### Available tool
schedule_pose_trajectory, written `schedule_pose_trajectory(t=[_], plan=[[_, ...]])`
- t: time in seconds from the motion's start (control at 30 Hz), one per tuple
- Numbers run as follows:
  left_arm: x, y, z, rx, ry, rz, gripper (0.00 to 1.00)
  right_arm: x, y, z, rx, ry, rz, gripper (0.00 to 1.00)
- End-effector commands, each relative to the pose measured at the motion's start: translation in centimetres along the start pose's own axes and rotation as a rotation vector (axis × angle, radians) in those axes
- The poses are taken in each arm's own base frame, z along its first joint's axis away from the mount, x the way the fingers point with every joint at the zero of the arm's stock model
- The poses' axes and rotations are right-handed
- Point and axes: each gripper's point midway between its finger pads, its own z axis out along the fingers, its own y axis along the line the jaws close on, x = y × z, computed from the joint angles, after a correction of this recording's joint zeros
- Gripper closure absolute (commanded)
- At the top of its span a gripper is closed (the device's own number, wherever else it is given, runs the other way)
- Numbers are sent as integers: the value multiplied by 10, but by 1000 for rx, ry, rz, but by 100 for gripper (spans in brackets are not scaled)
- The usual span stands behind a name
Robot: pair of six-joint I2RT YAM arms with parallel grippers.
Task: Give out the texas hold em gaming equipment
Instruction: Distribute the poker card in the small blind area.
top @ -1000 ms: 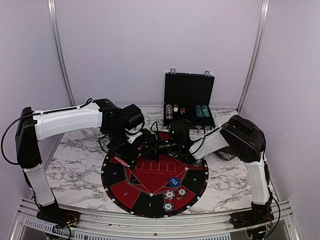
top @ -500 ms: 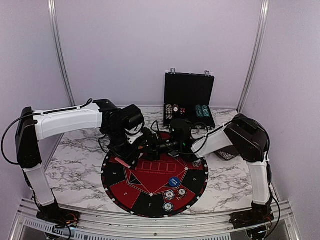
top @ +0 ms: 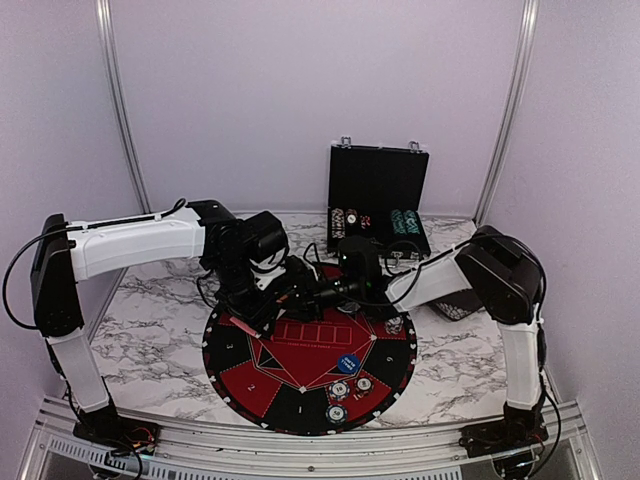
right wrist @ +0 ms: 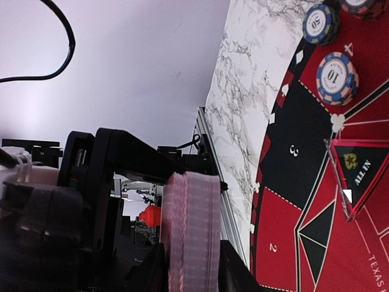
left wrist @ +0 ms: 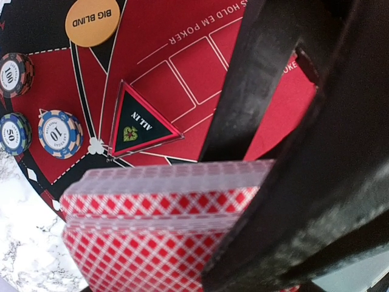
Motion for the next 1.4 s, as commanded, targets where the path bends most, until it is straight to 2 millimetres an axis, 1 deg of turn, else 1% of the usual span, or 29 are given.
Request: schedule_pose_trajectory(t=[0.0,0.3,0.7,0.83,0.93,1.07,1.13,1.23,1.37], plan=[[0,-3,-19,10,-49,21,44,-8,13,-5,15,-17,-55,72],[0,-2,-19,7,-53,30,44,-13,11,-13,36,-41,-58,73],[6,-1,-11,10,-26,30,44,-15,18,-16,27,-49,-67,73],[9,0,-7,12,-8,20,44,-14,22,-16,16,-49,-73,72],[11,0,-4,20,3,17,44,-14,25,-18,6,-54,-74,69],[10,1,-3,19,4,14,44,-13,23,-19,4,-55,-67,68],[10,2,-3,19,4,15,44,-12,22,-20,7,-57,-61,68],[10,2,-1,21,11,15,44,-11,21,-22,7,-60,-58,72],[11,3,1,20,18,15,44,-11,21,-25,8,-66,-55,73]])
